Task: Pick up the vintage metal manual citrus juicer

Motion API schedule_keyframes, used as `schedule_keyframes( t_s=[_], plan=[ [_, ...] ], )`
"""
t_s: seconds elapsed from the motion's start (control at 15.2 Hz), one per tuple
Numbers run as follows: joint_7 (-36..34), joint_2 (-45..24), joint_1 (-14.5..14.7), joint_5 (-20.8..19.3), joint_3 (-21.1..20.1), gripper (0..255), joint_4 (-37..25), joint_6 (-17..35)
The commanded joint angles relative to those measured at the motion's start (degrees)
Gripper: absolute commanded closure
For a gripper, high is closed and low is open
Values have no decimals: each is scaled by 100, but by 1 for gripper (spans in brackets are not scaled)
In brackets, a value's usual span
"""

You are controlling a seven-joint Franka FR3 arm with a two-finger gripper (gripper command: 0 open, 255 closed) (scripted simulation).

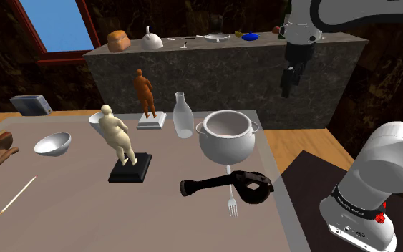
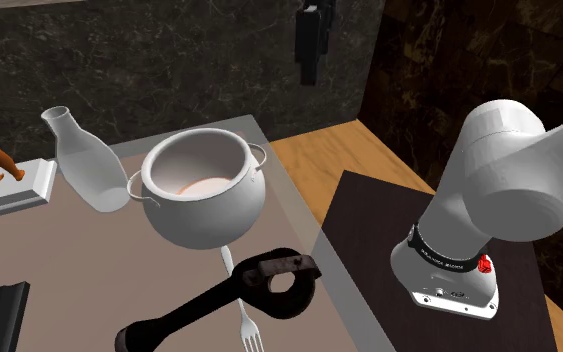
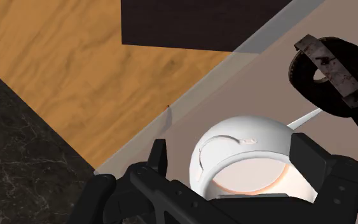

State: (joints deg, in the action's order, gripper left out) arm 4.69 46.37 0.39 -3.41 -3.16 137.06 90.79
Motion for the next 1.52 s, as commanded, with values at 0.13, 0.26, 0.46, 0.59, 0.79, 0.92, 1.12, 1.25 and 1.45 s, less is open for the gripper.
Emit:
schedule_keyframes(
  t_s=[0.13, 0.26, 0.46, 0.59, 0.79, 0.92, 1.12, 1.25, 1.45],
  plan=[
    [25, -277, 134, 84, -129, 0, 42, 197],
    [52, -565, 265, 163, -261, 0, 68, 390],
    [94, -1017, 456, 271, -462, 0, 78, 674],
    [121, -1330, 579, 335, -599, 0, 66, 856],
    [160, -1813, 758, 414, -807, 0, 20, 1118],
    [183, -2144, 871, 455, -947, 0, -29, 1284],
    [211, -2651, 1035, 495, -1160, 0, -128, 1518],
    [224, -2995, 1142, 505, -1302, 0, -210, 1663],
    [234, -3518, 1300, 493, -1513, 0, -355, 1864]
  ],
)
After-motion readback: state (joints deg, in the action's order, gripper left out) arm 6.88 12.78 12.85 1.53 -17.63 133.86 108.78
